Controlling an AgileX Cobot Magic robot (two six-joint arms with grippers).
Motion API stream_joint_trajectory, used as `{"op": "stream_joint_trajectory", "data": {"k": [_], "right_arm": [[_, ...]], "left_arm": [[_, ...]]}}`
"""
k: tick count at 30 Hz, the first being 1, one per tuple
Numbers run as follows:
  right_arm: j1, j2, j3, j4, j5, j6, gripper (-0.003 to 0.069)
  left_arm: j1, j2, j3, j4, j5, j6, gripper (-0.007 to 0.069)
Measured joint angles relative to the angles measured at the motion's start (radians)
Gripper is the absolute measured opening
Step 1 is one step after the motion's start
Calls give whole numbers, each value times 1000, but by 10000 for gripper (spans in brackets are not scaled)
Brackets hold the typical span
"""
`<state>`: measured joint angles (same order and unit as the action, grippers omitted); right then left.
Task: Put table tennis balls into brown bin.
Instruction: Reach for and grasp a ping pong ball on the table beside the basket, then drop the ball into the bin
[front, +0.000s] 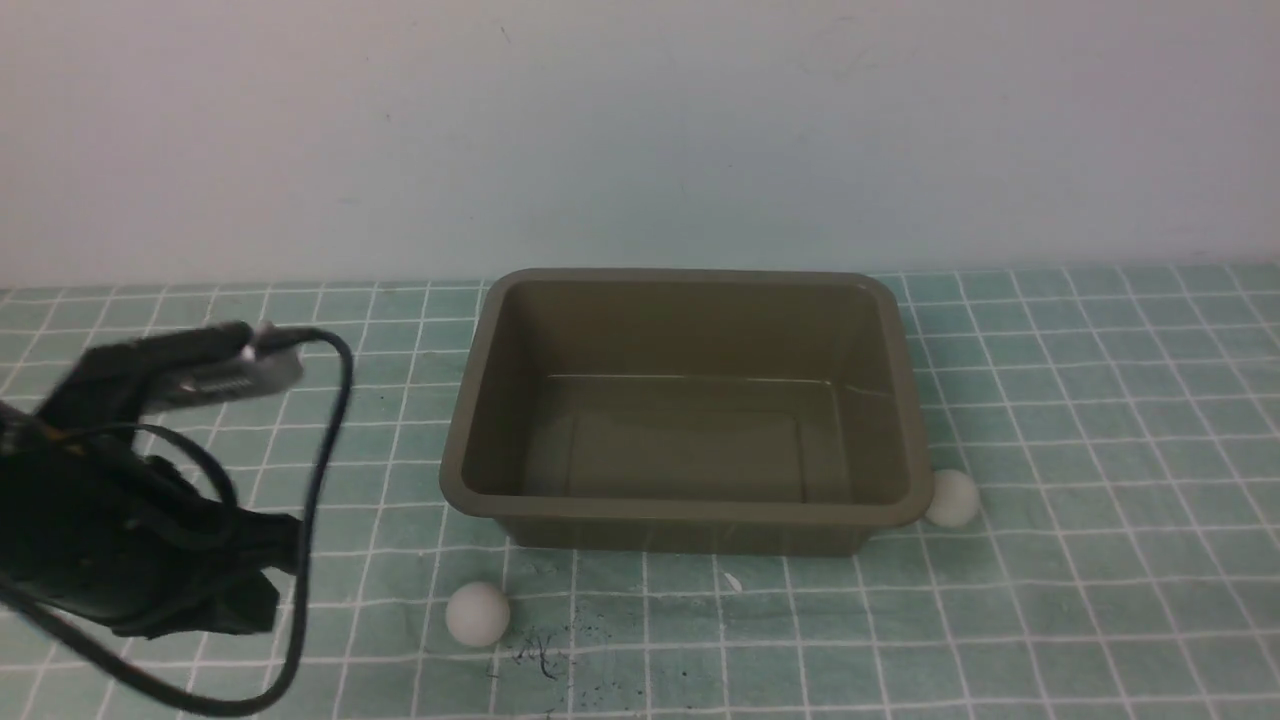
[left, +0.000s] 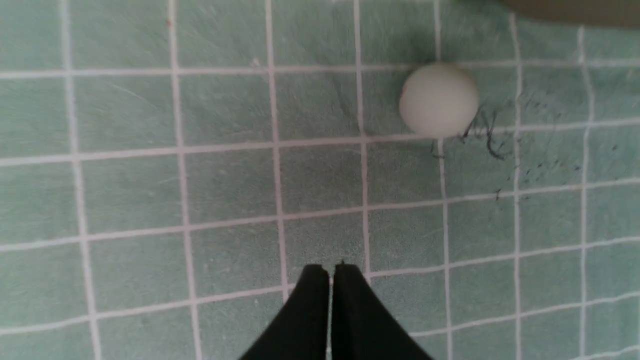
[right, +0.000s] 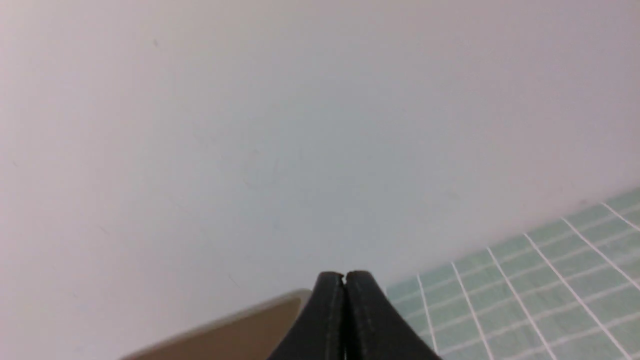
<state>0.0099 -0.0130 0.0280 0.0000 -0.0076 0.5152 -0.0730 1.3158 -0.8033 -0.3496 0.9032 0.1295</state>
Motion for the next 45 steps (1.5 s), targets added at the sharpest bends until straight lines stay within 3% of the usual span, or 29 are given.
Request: {"op": "stream_joint_trajectory", "data": {"k": [8, 12, 16, 19, 20, 22, 24, 27, 30, 33, 36, 41, 45], "right_arm": [[2, 0, -5, 0, -45, 25, -15], [28, 79, -143, 0, 197, 66, -15], [65, 230, -318, 0, 422, -14, -15], [114, 444, -511, 16, 646, -154, -15], [114, 455, -520, 19, 655, -160, -15], [128, 593, -615, 46, 748, -226, -15], [129, 686, -670, 69, 791, -270, -15], [129, 783, -723, 96, 826, -306, -15], [129, 887, -773, 104, 852, -317, -15], [124, 992, -821, 102, 891, -332, -1], [59, 1143, -901, 100, 930, -363, 43], [11, 1302, -968, 157, 937, -420, 129], [29, 1494, -1047, 282, 889, -558, 307]], "left_arm": [[-222, 150, -18, 19, -202, 41, -5], [-278, 168, -27, 23, -280, 74, 29], [-284, 213, -29, 22, -329, 85, 141], [-285, 291, -29, 22, -375, 118, 318], [-285, 295, -29, 22, -375, 118, 318], [-285, 343, -29, 19, -413, 133, 438], [-285, 368, -29, 18, -440, 135, 465], [-285, 375, -30, 9, -448, 135, 425], [-285, 375, -33, -2, -438, 134, 303], [-271, 374, -56, 0, -339, 129, 312], [-243, 321, -111, 18, -166, 121, 312], [-245, 205, -178, 14, -102, 121, 312], [-292, 173, -301, -16, -102, 116, 312]]}}
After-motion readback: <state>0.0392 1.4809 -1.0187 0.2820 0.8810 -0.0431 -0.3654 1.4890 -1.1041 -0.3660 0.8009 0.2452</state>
